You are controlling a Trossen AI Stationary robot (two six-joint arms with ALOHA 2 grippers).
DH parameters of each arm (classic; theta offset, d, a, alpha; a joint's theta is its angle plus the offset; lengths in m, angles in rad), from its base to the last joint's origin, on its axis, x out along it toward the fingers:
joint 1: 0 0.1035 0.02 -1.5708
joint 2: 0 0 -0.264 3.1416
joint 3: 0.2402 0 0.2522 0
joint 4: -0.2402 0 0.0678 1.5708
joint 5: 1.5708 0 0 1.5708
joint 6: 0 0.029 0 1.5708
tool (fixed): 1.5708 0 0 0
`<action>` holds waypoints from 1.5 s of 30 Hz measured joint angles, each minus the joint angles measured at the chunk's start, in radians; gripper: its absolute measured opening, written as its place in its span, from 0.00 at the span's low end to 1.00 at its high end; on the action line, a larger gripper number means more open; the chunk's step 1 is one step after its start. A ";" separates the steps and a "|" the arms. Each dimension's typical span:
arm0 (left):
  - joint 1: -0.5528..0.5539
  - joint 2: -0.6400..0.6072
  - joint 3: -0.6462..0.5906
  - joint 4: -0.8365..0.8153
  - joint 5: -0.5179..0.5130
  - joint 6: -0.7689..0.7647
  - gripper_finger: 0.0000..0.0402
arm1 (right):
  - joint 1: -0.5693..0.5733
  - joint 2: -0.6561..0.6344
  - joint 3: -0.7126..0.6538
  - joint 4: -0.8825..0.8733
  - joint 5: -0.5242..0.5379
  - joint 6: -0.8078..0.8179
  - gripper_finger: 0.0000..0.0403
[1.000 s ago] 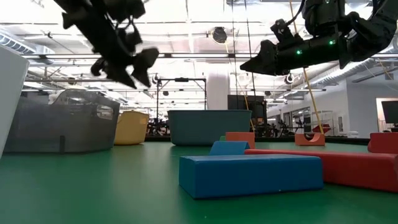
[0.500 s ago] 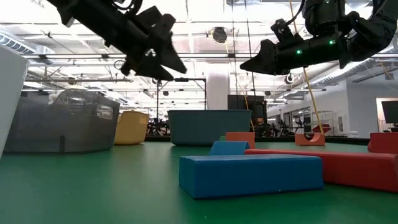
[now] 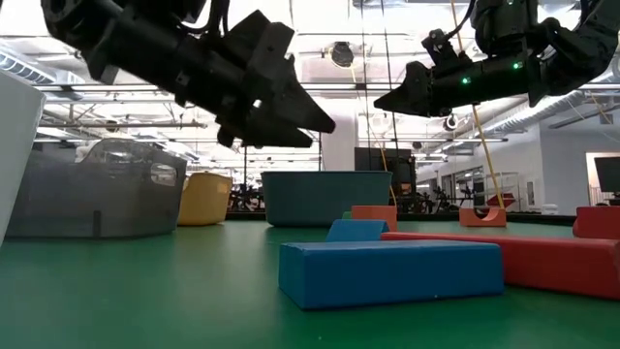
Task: Sort & place blocks by color
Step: Put the orange square block into the black bin
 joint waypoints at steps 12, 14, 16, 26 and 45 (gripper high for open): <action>-0.030 0.150 0.188 -0.133 0.018 0.086 0.67 | 0.000 0.000 0.000 -0.002 0.000 0.000 0.42; -0.033 0.169 0.219 -0.145 0.023 0.108 0.67 | 0.000 0.000 0.000 -0.002 0.000 0.000 0.42; -0.038 0.186 0.235 -0.164 0.023 0.134 0.67 | 0.000 0.000 0.000 -0.001 0.000 0.000 0.42; -0.047 0.268 0.286 -0.155 0.044 0.128 0.67 | 0.000 0.000 0.000 -0.003 0.000 0.000 0.42; -0.045 0.312 0.281 -0.184 0.067 0.053 0.67 | 0.000 0.000 0.000 -0.006 0.000 0.000 0.42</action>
